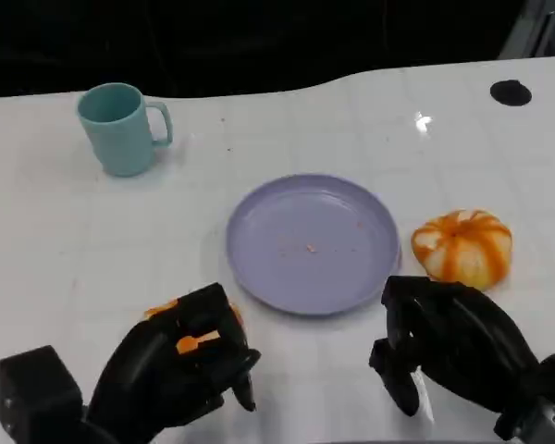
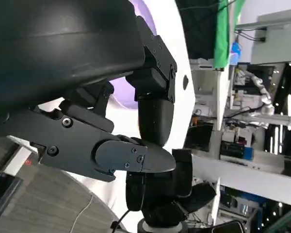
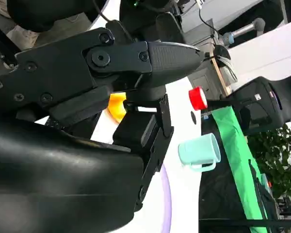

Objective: Grasp the bread from the table and place it into the plate.

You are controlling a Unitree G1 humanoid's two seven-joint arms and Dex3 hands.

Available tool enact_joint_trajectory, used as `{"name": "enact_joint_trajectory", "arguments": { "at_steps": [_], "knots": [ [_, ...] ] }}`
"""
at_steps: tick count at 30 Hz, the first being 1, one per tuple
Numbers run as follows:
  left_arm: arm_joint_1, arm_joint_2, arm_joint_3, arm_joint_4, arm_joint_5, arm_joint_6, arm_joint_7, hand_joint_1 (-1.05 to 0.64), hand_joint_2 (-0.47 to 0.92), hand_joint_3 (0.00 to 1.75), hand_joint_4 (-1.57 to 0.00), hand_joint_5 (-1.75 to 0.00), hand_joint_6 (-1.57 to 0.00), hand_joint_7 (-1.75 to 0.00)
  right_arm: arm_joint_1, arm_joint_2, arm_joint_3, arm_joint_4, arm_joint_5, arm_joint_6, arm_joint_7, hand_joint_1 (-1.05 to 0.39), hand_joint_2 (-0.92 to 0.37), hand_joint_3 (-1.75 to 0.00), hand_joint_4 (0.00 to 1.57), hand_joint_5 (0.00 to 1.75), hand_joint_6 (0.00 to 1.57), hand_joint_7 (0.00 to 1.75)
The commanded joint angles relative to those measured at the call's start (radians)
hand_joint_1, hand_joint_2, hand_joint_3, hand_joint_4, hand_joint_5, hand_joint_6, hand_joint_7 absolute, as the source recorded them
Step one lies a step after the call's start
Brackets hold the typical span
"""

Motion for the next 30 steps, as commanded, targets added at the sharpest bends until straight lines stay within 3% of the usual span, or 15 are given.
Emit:
{"name": "enact_joint_trajectory", "arguments": {
  "at_steps": [1,4,7,10,19,30],
  "knots": [
    [-0.009,0.069,-0.005,-0.022,0.173,-0.165,0.034,-0.65,0.92,0.25,-0.51,-1.51,-0.49,-1.13,0.006,-0.005,-0.008,-0.014,0.012,0.009,-0.002,-0.93,-0.92,-0.37,1.30,1.60,1.11,1.53],
    [-0.007,0.115,-0.011,-0.056,0.347,-0.209,0.109,-0.58,0.92,0.13,-0.40,-1.17,-0.48,-0.54,0.007,-0.006,-0.007,-0.016,0.008,0.008,-0.004,-0.93,-0.92,-0.37,1.30,1.60,1.11,1.54],
    [0.005,0.175,-0.020,-0.136,0.622,-0.205,0.218,-0.63,0.92,0.09,-0.24,-1.02,-0.44,-0.33,0.007,-0.008,-0.006,-0.015,0.003,0.004,-0.004,-0.93,-0.92,-0.38,1.29,1.60,1.11,1.54],
    [0.015,0.210,-0.031,-0.202,0.819,-0.180,0.286,-0.67,0.92,0.07,-0.20,-0.82,-0.44,-0.15,0.007,-0.009,-0.004,-0.017,0.000,0.006,-0.007,-0.93,-0.92,-0.39,1.29,1.61,1.11,1.55],
    [0.024,0.277,-0.082,-0.285,1.209,-0.088,0.369,-0.84,0.92,0.09,-0.17,-0.64,-0.37,-0.03,0.009,-0.005,-0.001,-0.020,0.000,0.001,-0.005,-0.92,-0.92,-0.39,1.29,1.60,1.10,1.55],
    [-0.075,0.307,-0.164,-0.210,1.348,0.065,0.255,-0.86,0.92,0.07,-0.13,-0.55,-0.27,0.00,0.010,-0.006,0.004,-0.025,-0.001,0.003,-0.013,-0.92,-0.92,-0.40,1.28,1.60,1.09,1.55]
  ]
}}
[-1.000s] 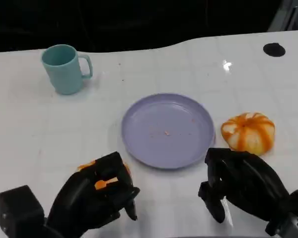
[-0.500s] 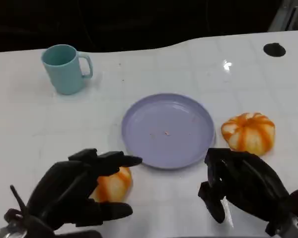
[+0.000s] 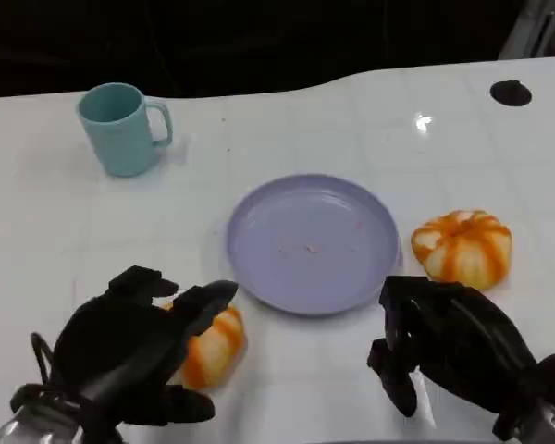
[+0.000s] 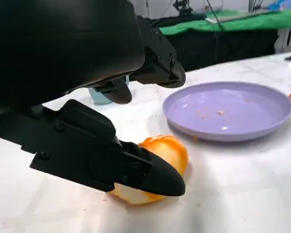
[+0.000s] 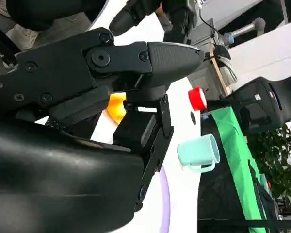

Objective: Grasp the bread from the table and place it into the plate.

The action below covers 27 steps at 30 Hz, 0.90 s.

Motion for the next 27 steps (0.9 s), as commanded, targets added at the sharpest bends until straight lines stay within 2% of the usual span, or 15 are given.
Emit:
{"name": "enact_joint_trajectory", "arguments": {
  "at_steps": [1,8,13,21,24,25,27],
  "knots": [
    [-0.055,0.023,-0.031,0.058,0.038,0.062,-0.052,-0.86,0.92,0.06,-0.14,-0.54,-0.27,0.00,0.002,-0.007,-0.006,-0.008,0.006,0.003,0.000,-0.92,-0.92,-0.40,1.28,1.61,1.09,1.55],
    [-0.132,0.018,-0.093,0.179,0.050,0.120,-0.052,-0.81,0.92,0.04,-0.17,-0.49,-0.25,0.00,0.004,-0.011,-0.005,-0.014,0.002,0.007,-0.004,-0.93,-0.92,-0.39,1.28,1.61,1.10,1.55],
    [-0.182,-0.001,-0.116,0.354,-0.010,0.084,0.073,-0.76,0.92,0.01,-0.29,-0.40,-0.34,-0.03,0.005,-0.011,-0.006,-0.014,0.008,0.010,0.001,-0.92,-0.92,-0.39,1.28,1.61,1.10,1.54],
    [-0.249,0.006,-0.147,0.558,-0.075,0.035,0.202,-0.71,0.92,0.00,-0.34,-0.38,-0.40,-0.03,0.001,-0.010,-0.008,-0.010,0.011,0.007,0.010,-0.91,-0.92,-0.39,1.28,1.60,1.10,1.54],
    [-0.270,0.006,-0.149,0.620,-0.111,0.011,0.235,-0.64,0.92,0.03,-0.47,-0.45,-0.46,-0.05,0.002,-0.012,-0.008,-0.016,0.011,0.016,0.006,-0.92,-0.92,-0.39,1.28,1.60,1.10,1.54],
    [-0.275,0.007,-0.148,0.632,-0.125,0.003,0.240,-0.54,0.91,0.02,-0.55,-0.62,-0.57,-0.08,0.003,-0.012,-0.008,-0.018,0.011,0.017,0.004,-0.92,-0.92,-0.39,1.28,1.60,1.10,1.54],
    [-0.285,0.012,-0.151,0.662,-0.144,-0.015,0.263,-0.48,0.91,0.01,-0.56,-0.84,-0.66,-0.08,0.005,-0.012,-0.009,-0.022,0.009,0.015,0.002,-0.92,-0.92,-0.39,1.28,1.60,1.10,1.54]
  ]
}}
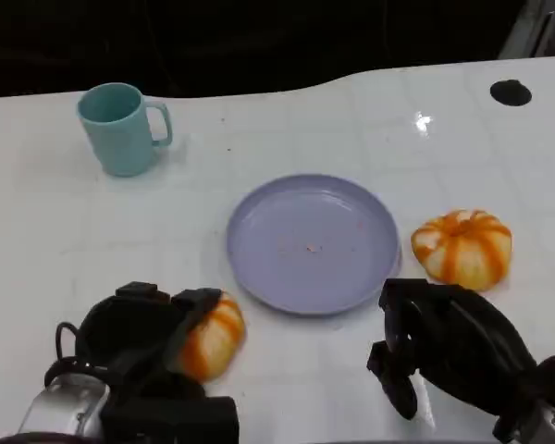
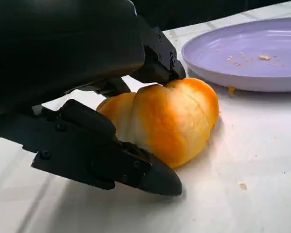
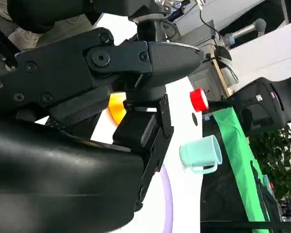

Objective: Grasp the bread from the table and place it into the plate.

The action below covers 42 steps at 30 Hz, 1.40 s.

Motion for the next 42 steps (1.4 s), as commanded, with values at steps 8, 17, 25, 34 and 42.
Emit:
{"name": "enact_joint_trajectory", "arguments": {
  "at_steps": [8,17,25,34,42],
  "knots": [
    [-0.046,0.048,-0.018,0.163,-0.074,-0.103,0.141,-0.28,0.84,0.65,-0.86,-1.72,-0.77,-1.50,0.005,-0.012,-0.010,-0.030,0.006,0.001,-0.002,-0.93,-0.92,-0.39,1.29,1.61,1.11,1.54],
    [-0.033,0.074,-0.037,0.106,-0.053,-0.077,0.179,-0.27,0.79,0.67,-0.84,-1.75,-0.66,-1.68,0.006,-0.012,-0.017,-0.034,0.010,0.007,-0.002,-0.92,-0.92,-0.39,1.28,1.60,1.09,1.53],
    [-0.006,0.070,-0.004,0.040,-0.092,-0.039,0.178,-0.25,0.77,0.71,-0.83,-1.75,-0.66,-1.70,0.009,-0.012,-0.018,-0.036,0.011,0.010,-0.005,-0.91,-0.92,-0.41,1.28,1.60,1.08,1.54],
    [0.046,0.008,0.071,-0.033,-0.135,-0.047,0.367,-0.20,0.63,0.88,-0.81,-1.75,-0.65,-1.75,0.012,-0.005,-0.006,-0.035,0.003,0.003,-0.007,-0.91,-0.92,-0.41,1.29,1.60,1.09,1.53],
    [0.049,0.000,0.114,-0.144,-0.190,-0.056,0.328,-0.15,0.50,1.11,-0.85,-1.75,-0.67,-1.71,0.011,-0.006,-0.004,-0.026,0.001,0.001,-0.005,-0.91,-0.92,-0.41,1.30,1.60,1.11,1.53]
  ]
}}
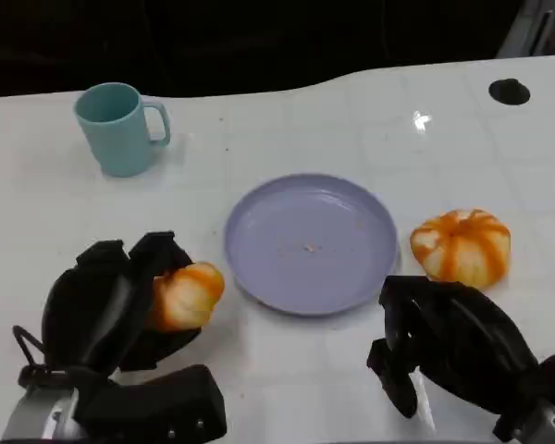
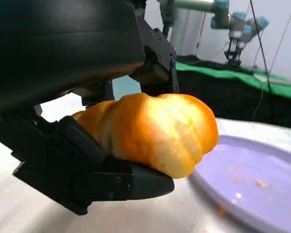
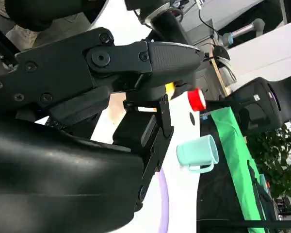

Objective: Grasp the bread from the table and place it into the plate.

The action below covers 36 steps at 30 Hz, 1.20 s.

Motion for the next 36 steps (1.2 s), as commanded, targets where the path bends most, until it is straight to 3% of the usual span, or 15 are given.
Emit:
{"name": "enact_joint_trajectory", "arguments": {
  "at_steps": [1,10,20,32,35,36],
  "knots": [
    [-0.013,0.013,0.029,-0.076,-0.013,0.010,-0.030,-0.16,0.49,1.12,-0.86,-1.75,-0.68,-1.70,0.004,-0.007,-0.004,0.005,0.003,-0.001,-0.001,-0.92,-0.92,-0.41,1.30,1.60,1.11,1.53],
    [-0.202,-0.025,-0.003,-0.008,-0.025,-0.012,-0.094,-0.17,0.39,1.14,-0.88,-1.75,-0.71,-1.74,0.003,-0.013,-0.008,0.013,0.000,0.010,-0.005,-0.92,-0.92,-0.39,1.29,1.60,1.10,1.54],
    [-0.379,-0.111,-0.073,0.249,-0.058,-0.132,-0.090,-0.13,0.29,1.29,-0.95,-1.75,-0.76,-1.75,0.013,-0.011,-0.003,0.009,-0.003,0.004,-0.005,-0.92,-0.92,-0.40,1.28,1.59,1.09,1.55],
    [-0.555,-0.176,-0.165,0.559,-0.024,-0.192,-0.058,-0.17,0.32,1.42,-0.98,-1.75,-0.79,-1.75,0.012,0.000,-0.002,0.017,0.011,0.005,0.008,-0.93,-0.92,-0.35,1.29,1.59,1.10,1.52],
    [-0.581,-0.176,-0.174,0.598,-0.044,-0.185,-0.119,-0.19,0.40,1.29,-0.89,-1.75,-0.79,-1.58,0.012,0.000,0.000,0.014,0.007,0.002,0.005,-0.93,-0.92,-0.35,1.29,1.59,1.10,1.51],
    [-0.587,-0.175,-0.175,0.603,-0.053,-0.183,-0.146,-0.21,0.46,1.06,-0.80,-1.66,-0.81,-1.24,0.013,0.001,0.000,0.013,0.006,0.001,0.004,-0.93,-0.92,-0.35,1.29,1.59,1.10,1.51]
  ]
}}
